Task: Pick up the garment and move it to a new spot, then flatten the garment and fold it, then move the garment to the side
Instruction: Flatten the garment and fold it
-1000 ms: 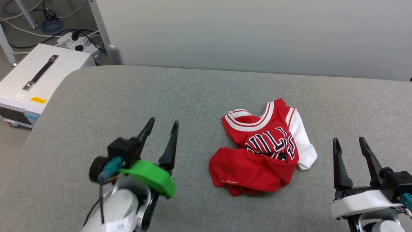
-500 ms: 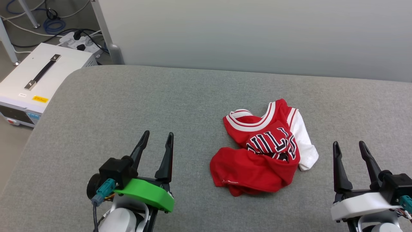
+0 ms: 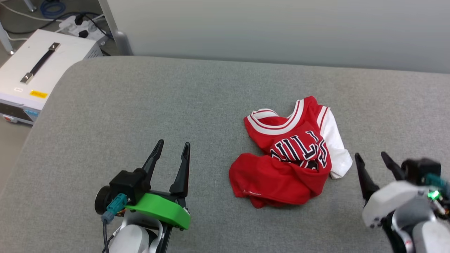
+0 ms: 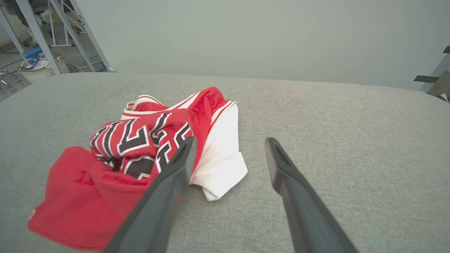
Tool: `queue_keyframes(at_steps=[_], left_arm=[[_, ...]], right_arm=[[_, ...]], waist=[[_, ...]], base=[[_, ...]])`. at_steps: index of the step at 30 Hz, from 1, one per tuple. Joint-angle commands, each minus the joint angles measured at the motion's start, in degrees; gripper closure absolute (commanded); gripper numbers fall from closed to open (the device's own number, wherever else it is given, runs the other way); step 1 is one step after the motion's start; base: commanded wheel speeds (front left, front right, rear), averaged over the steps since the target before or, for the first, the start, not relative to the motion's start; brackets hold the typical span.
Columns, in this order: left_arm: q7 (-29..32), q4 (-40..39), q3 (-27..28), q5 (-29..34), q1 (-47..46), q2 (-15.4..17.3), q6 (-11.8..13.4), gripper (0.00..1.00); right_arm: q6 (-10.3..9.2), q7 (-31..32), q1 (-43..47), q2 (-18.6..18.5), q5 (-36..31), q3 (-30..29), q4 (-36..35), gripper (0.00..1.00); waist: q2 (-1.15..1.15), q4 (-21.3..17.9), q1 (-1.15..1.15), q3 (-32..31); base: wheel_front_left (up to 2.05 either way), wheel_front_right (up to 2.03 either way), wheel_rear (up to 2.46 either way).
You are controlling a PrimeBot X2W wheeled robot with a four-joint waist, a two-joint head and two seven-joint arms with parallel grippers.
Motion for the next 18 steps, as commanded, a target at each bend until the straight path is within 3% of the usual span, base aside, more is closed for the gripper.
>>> queue_keyframes(at_steps=[1,6,11,14,18], left_arm=[[-0.3,0.1,0.6,0.8,-0.5,-0.4,-0.6,0.0],[-0.3,-1.5,2.4,2.3,-1.7,-1.5,-1.3,0.0],[-0.3,-2.2,2.6,3.9,-2.6,-2.7,-2.2,0.0],[-0.3,-2.0,2.6,4.3,-3.3,-3.2,-2.5,0.0],[-0.3,-2.0,3.1,4.8,-4.5,-3.6,-2.9,0.0]], right_arm=[[-0.04,5.0,-2.9,-1.5,1.6,0.2,-0.3,0.0],[-0.04,24.8,-10.1,-7.8,5.1,3.9,0.7,0.0],[-0.04,40.0,-16.7,-9.9,11.3,4.5,3.1,0.0],[-0.04,45.8,-18.8,-11.0,12.7,5.6,3.8,0.0],[-0.04,47.5,-21.2,-11.7,11.3,6.6,5.9,0.0]], waist=[[0.0,0.4,0.0,2.2],[0.0,0.9,0.0,5.5],[0.0,2.5,0.0,8.4],[0.0,3.5,0.0,9.9],[0.0,5.1,0.0,12.0]], base=[[0.0,0.0,0.0],[0.0,0.0,0.0],[0.0,0.0,0.0],[0.0,0.0,0.0],[0.0,0.0,0.0]])
